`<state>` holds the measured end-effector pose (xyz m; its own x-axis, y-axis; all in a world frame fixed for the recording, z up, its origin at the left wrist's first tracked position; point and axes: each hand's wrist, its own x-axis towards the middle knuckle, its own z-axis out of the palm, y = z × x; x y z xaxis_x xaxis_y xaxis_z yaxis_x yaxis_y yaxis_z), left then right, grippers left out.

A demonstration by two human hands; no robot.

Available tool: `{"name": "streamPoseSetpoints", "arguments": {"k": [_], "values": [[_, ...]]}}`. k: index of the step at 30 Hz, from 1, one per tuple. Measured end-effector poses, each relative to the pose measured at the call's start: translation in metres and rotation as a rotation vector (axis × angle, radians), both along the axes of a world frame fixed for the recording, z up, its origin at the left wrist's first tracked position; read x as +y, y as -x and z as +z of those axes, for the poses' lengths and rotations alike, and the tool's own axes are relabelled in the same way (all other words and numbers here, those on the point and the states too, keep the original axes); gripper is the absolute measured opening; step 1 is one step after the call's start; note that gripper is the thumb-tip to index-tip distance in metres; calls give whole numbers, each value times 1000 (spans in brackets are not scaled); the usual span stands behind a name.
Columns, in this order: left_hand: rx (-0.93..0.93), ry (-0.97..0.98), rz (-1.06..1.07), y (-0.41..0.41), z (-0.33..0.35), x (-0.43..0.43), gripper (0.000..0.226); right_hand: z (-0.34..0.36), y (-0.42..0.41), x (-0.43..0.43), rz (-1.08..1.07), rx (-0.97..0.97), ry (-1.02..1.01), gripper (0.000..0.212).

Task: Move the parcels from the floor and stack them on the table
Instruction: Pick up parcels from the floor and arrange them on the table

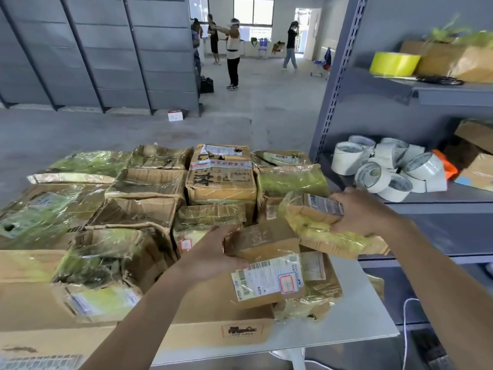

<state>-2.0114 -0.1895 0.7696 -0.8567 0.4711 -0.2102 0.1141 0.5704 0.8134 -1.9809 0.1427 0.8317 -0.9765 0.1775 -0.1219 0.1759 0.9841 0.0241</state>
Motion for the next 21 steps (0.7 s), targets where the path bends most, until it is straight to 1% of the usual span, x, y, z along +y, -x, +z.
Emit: {"name": "streamPoseSetpoints", "arguments": {"k": [4,7,12,14,17,21], "values": [[-36,-2,-26,4,4,30,99,10,-20,19,-84,48,-14,85],[60,60,-39,6,8,47,87,9,-32,30,-111,86,-22,83],[235,166,-115,8,16,69,92,11,-45,45,-164,131,-19,87],[264,191,-134,13,16,81,92,14,-48,51,-190,141,-43,87],[293,215,-124,21,12,95,91,18,-52,58,-225,135,-59,87],[436,297,-70,32,10,102,84,17,-55,59,-236,135,-28,87]]}}
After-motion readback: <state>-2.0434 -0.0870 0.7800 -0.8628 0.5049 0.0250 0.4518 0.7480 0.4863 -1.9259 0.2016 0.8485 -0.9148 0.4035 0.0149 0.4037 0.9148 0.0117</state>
